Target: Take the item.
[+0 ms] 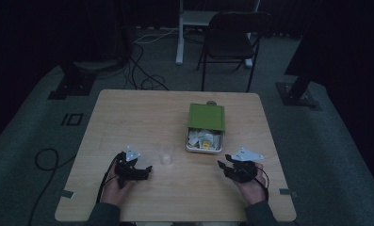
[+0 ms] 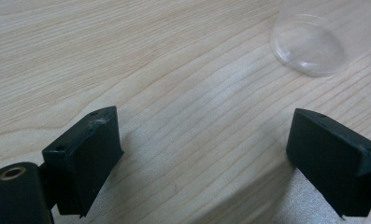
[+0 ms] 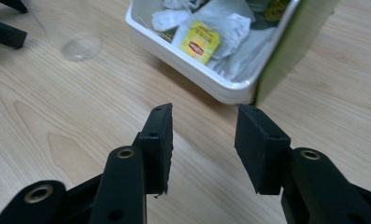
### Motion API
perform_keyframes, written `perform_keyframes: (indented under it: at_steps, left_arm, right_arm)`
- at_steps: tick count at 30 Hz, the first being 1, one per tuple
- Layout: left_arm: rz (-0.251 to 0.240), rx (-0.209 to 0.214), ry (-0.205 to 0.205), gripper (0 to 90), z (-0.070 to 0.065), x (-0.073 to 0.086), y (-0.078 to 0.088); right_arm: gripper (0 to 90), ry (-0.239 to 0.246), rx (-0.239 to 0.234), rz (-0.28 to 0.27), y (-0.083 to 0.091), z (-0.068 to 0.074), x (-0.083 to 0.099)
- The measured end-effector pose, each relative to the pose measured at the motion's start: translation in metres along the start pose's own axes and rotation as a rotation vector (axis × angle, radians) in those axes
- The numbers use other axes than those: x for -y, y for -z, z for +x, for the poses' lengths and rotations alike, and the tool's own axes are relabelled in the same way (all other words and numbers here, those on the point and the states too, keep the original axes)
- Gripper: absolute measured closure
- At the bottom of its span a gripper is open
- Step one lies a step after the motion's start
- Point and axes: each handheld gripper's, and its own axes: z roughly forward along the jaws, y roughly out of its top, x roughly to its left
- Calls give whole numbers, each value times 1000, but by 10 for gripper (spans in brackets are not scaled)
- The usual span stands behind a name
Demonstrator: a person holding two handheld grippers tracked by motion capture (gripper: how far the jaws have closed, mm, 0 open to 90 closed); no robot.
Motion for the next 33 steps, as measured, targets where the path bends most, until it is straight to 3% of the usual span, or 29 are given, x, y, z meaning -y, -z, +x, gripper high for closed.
perform_keyframes:
  at_steps: [20, 33]
  left_arm:
    - [0, 0, 0, 109, 0, 0, 0]
    - [0, 0, 0, 109, 0, 0, 0]
  right_arm:
    - [487, 46, -39, -12, -22, 15, -20]
    - [448, 61, -61, -55, -30, 16, -35]
